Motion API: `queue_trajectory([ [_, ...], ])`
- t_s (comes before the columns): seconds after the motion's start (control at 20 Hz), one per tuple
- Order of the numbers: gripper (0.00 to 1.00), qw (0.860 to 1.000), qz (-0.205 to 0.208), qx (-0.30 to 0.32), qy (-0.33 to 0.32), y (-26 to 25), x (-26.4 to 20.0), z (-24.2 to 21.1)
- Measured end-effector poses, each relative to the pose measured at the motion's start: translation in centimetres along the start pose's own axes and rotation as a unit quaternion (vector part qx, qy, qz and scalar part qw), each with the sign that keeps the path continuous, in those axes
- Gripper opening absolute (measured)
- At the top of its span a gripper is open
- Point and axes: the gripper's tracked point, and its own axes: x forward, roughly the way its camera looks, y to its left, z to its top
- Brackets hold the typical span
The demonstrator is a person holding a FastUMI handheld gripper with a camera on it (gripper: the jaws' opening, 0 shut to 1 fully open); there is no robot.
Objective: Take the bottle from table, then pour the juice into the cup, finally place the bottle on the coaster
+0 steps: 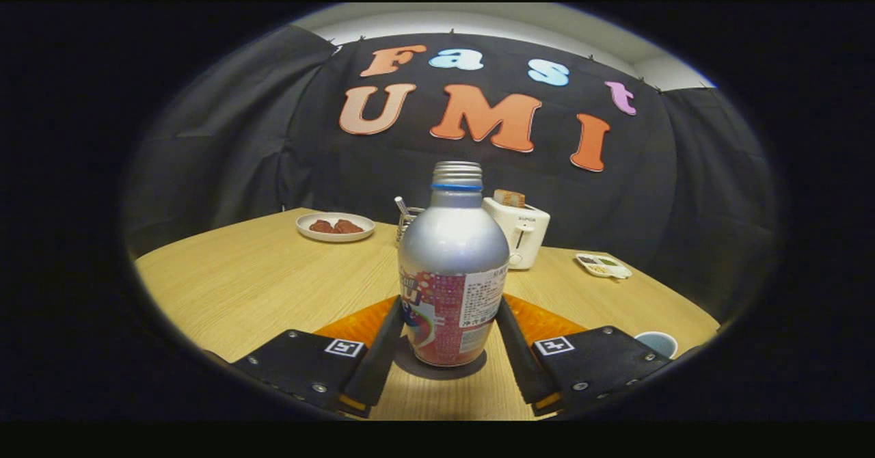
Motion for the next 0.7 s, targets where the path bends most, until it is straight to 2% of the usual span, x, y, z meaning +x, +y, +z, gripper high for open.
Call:
queue_trajectory([
  [0.4, 0.77, 0.998, 0.009, 0.058, 0.006, 0.4, 0.1, -2.6],
  [0.7, 0.82, 0.998, 0.004, 0.057, 0.000, 0.2, -0.1, -2.4],
])
